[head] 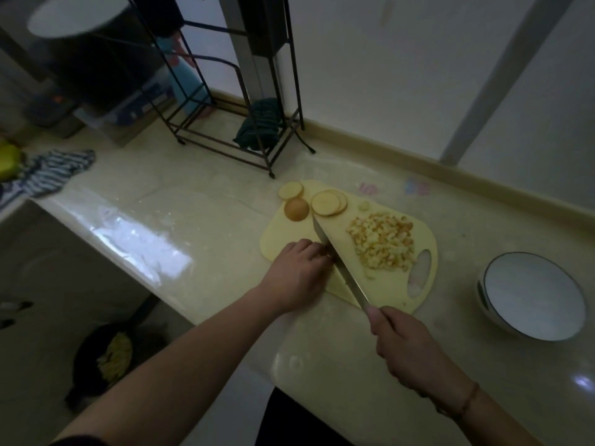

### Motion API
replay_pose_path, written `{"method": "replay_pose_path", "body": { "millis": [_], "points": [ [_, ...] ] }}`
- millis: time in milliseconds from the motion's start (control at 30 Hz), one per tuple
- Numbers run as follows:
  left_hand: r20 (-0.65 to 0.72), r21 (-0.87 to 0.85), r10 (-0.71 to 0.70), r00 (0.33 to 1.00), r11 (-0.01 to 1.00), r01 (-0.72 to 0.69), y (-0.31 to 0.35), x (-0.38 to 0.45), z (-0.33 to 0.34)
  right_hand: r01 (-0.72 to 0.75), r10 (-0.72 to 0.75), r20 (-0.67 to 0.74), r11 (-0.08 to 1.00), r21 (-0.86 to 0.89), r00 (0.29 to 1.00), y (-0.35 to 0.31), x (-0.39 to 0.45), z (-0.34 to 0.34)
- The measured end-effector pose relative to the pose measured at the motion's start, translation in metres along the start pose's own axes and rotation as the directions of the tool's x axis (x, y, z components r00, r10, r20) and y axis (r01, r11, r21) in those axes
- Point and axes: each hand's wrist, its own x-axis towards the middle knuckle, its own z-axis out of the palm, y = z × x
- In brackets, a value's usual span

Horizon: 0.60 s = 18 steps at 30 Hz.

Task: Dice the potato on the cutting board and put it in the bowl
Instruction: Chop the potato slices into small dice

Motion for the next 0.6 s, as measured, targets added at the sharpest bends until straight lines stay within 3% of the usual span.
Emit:
{"method": "replay_pose_path", "body": {
  "millis": [233,600],
  "points": [
    [-0.033,-0.061,0.012,0.999,0.998,-0.014,-0.006,0.003,0.003,0.006,-0.003,0.048,0.998,-0.058,0.999,-0.002,0.007,-0.004],
    [-0.042,-0.053,-0.091,0.995,0.995,0.089,-0.004,0.010,0.001,0.015,-0.003,0.112,0.994,-0.107,0.994,-0.013,0.026,-0.014]
  ]
}}
